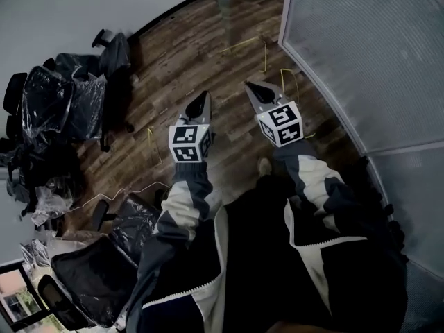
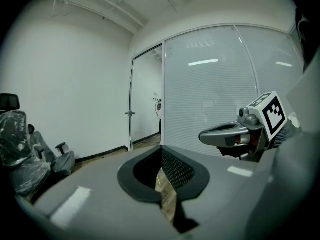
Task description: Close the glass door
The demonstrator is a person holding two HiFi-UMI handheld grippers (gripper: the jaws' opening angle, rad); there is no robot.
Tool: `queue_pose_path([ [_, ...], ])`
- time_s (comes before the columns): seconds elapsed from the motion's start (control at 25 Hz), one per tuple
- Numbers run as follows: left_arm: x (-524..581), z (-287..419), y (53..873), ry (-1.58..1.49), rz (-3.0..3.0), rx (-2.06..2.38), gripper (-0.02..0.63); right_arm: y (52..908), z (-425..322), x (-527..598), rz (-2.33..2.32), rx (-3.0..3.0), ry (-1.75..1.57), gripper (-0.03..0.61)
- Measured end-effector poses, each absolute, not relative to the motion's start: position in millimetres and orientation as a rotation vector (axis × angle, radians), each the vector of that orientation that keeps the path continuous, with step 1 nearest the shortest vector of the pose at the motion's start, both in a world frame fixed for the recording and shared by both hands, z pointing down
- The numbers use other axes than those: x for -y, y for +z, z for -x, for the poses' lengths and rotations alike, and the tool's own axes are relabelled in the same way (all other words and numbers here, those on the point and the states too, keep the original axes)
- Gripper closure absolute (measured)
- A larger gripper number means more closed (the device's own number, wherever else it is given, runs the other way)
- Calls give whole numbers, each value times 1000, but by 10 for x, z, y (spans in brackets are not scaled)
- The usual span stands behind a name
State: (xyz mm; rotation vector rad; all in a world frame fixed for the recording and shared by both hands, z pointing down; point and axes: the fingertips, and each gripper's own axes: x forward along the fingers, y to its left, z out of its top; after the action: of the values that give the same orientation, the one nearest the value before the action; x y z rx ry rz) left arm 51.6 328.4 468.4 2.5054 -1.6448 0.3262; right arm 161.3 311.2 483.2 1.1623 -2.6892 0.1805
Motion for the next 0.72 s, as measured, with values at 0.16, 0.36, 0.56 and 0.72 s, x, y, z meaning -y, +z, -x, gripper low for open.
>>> queue_pose_path([
  [0.16,-2763,-601,4592,311,-2439,1701,607,4774,-1700,-2569,-1073,2724,124,574],
  [0.36,-2367,-732,4574,318,-2395,1758,607,4758,-1844,-2047,-1014,2755,112,574],
  [0.56,-2067,-724,4616,353,-2381,1798,607,4812,-1834,-1687,-978,2780,147,574],
  [0.72,-1870,-645,4609,347,-2370,1802,607,4846,-1704,-1501,-950,2788,164,574],
])
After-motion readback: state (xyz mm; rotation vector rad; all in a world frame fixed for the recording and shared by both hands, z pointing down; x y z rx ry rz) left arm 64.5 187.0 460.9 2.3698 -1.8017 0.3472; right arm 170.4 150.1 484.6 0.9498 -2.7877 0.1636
